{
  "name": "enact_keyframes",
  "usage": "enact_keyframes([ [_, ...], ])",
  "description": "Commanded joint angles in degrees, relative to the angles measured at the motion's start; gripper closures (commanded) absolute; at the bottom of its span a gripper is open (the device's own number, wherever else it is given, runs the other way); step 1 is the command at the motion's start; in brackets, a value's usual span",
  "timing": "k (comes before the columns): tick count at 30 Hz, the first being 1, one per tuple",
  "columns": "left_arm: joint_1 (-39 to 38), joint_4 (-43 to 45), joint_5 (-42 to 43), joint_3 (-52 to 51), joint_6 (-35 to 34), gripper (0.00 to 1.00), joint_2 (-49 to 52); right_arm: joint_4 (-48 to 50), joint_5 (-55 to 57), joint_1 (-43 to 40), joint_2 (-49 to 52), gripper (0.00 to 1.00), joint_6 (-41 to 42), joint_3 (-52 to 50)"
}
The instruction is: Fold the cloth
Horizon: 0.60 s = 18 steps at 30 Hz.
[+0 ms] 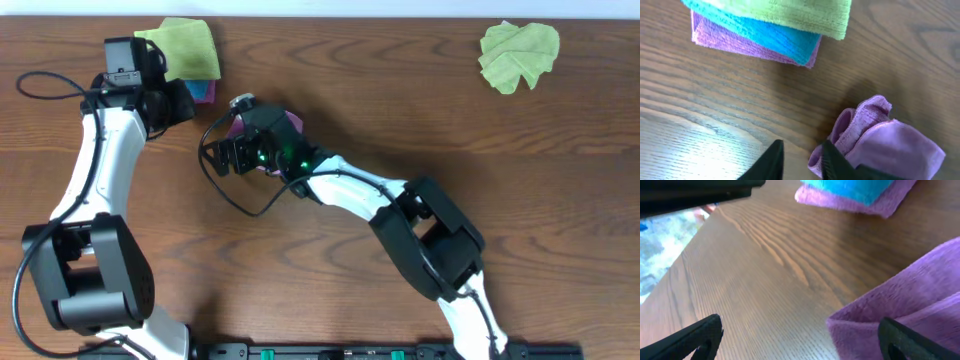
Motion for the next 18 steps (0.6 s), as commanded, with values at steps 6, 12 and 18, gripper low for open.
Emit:
enact_keyframes([
  [6,0.66,-1.22,1.33,0.46,-1.16,0.64,-1.73,-0.44,0.61,-3.37,-6.62,0.01,0.00,1.20],
  [12,2.73,-1.36,7.96,0.46,-4.55,0.62,-1.73,-7.41,0.59,-6.54,-11.32,0.01,0.15,1.20],
  [18,6.45,-4.09,22.77,0.44,-5.18,0.71,-1.73,-28.87,-1.51,-12.02,-21.27,0.01,-7.06,1.18],
])
